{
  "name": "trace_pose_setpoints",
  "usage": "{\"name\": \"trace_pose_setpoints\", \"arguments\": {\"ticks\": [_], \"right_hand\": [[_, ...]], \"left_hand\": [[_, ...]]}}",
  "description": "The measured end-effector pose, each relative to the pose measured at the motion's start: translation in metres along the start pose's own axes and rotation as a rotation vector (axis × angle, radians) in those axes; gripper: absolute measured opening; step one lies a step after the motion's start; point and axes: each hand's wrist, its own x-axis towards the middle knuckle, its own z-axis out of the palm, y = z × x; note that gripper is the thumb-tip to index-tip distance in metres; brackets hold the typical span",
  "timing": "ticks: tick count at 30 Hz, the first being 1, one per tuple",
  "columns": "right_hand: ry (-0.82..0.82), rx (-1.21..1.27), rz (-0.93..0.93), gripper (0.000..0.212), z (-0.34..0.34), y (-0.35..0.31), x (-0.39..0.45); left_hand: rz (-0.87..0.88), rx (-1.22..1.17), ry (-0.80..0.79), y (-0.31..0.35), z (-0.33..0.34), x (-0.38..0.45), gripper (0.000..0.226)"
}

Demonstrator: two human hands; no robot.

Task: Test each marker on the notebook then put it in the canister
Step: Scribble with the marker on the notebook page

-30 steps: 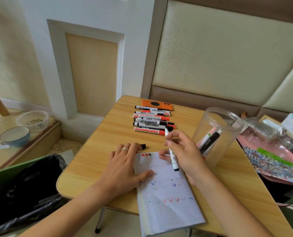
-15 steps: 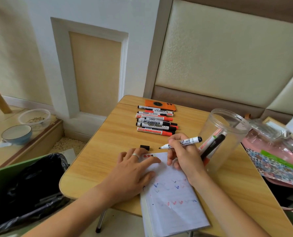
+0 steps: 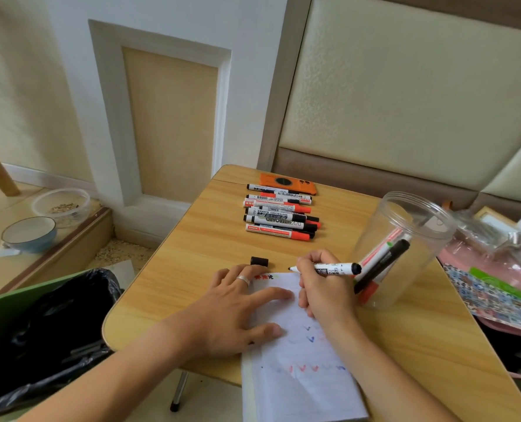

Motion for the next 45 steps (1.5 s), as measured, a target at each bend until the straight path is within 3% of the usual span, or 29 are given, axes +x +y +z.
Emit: {"name": "trace_pose_setpoints", "arguments": {"ticks": [4,12,30,45], "right_hand": [[-0.003,0.026,-0.026,0.012,0.002,-0.003,-0.007],[-0.178,-0.014,-0.008,0.014,-0.008,-0.014,0.009],[-0.114,-0.067,-0.011,0.021,-0.001,-0.005,0.01],[-0.156,-0.048,-0.019,0.023,-0.004,-0.004,0.009]], "left_hand": [[0.016,0.004,0.013,0.0,0.0,-0.001,0.045],[0.005,0.113,0.089,0.006,0.007,-0.004,0.051],[0.004,0.11,0.113,0.004,0.012,-0.002,0.066],[0.023,0.109,0.086,-0.001,0.01,-0.01,0.072]]}}
